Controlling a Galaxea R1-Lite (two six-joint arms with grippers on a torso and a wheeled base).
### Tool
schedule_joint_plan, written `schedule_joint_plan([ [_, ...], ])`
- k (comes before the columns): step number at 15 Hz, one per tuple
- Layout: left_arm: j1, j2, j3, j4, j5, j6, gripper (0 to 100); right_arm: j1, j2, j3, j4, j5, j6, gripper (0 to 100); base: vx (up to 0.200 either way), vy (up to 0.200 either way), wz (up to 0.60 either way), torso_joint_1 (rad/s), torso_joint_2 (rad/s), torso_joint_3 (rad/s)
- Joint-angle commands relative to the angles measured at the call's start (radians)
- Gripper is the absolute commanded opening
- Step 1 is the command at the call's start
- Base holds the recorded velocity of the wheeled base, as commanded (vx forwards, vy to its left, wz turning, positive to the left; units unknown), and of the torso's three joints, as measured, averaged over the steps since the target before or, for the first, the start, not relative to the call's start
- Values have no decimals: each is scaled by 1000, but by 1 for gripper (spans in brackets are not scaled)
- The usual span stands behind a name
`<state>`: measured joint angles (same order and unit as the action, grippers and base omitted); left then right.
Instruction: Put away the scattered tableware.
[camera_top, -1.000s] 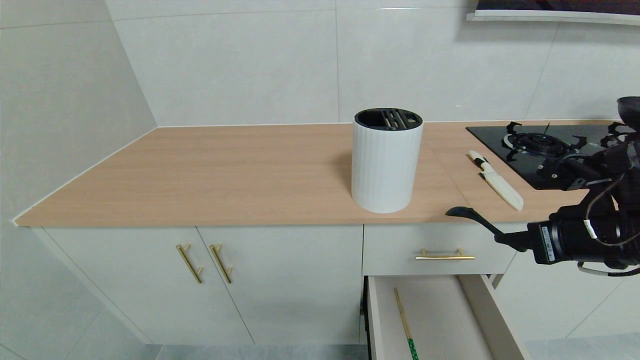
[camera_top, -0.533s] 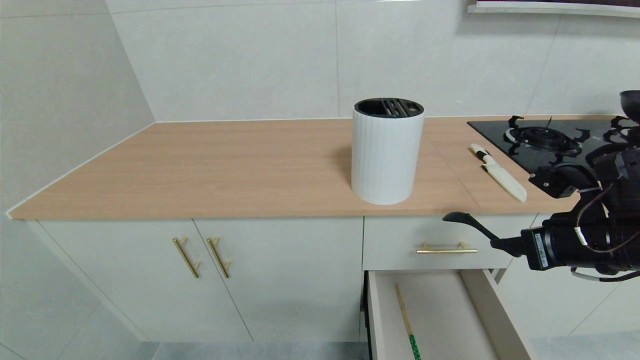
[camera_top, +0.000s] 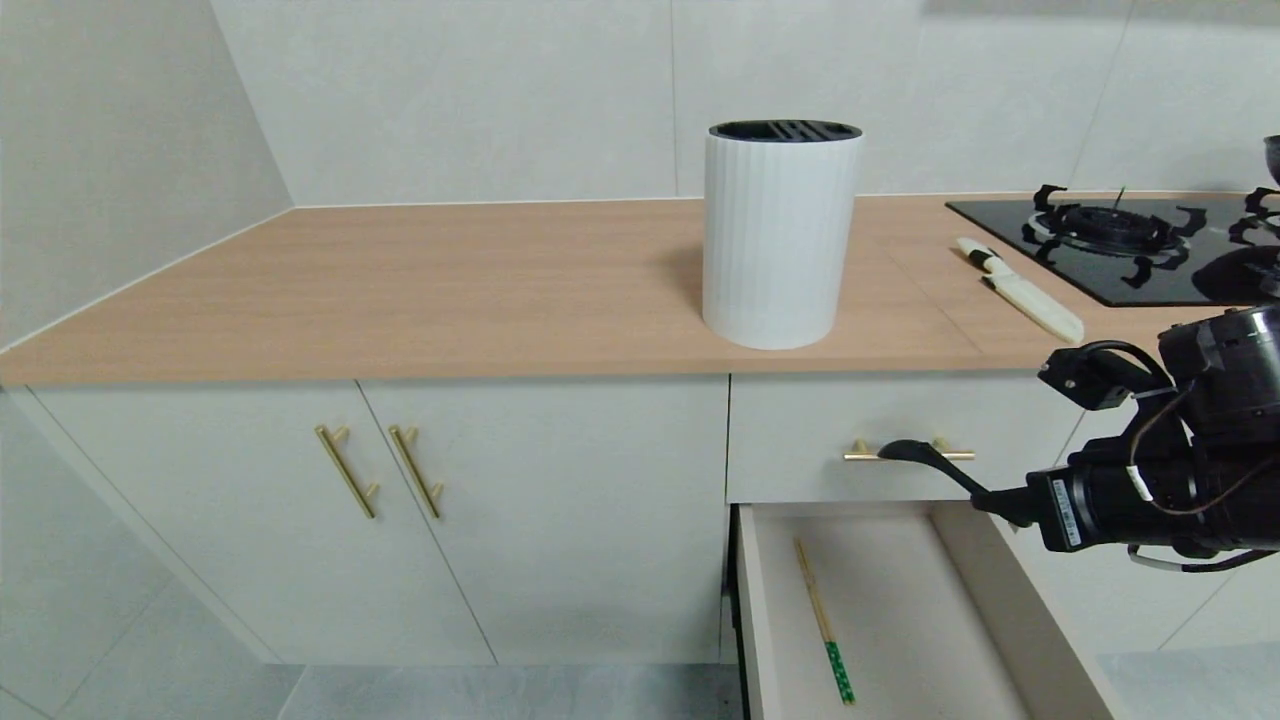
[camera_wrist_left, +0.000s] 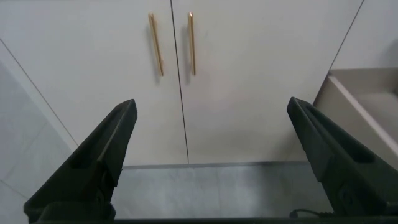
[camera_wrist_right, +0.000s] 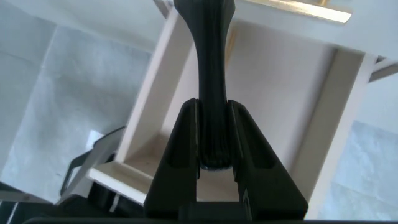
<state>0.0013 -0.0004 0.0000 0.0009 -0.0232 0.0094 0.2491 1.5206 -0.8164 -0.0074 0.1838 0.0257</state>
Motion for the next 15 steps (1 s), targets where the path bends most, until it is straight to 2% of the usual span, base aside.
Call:
schedule_joint_plan([
  [1,0,0,0,1,0,0,100,1,26,-1,-8,0,0,0,0,0,0,-173,476,286],
  [10,0,0,0,1,0,0,100,1,101,6,-40,-1,0,0,0,0,0,-140,439,300],
  [15,0,0,0,-1,0,0,100,1,170,2,-54,-26,0,0,0,0,0,-14,55,33],
])
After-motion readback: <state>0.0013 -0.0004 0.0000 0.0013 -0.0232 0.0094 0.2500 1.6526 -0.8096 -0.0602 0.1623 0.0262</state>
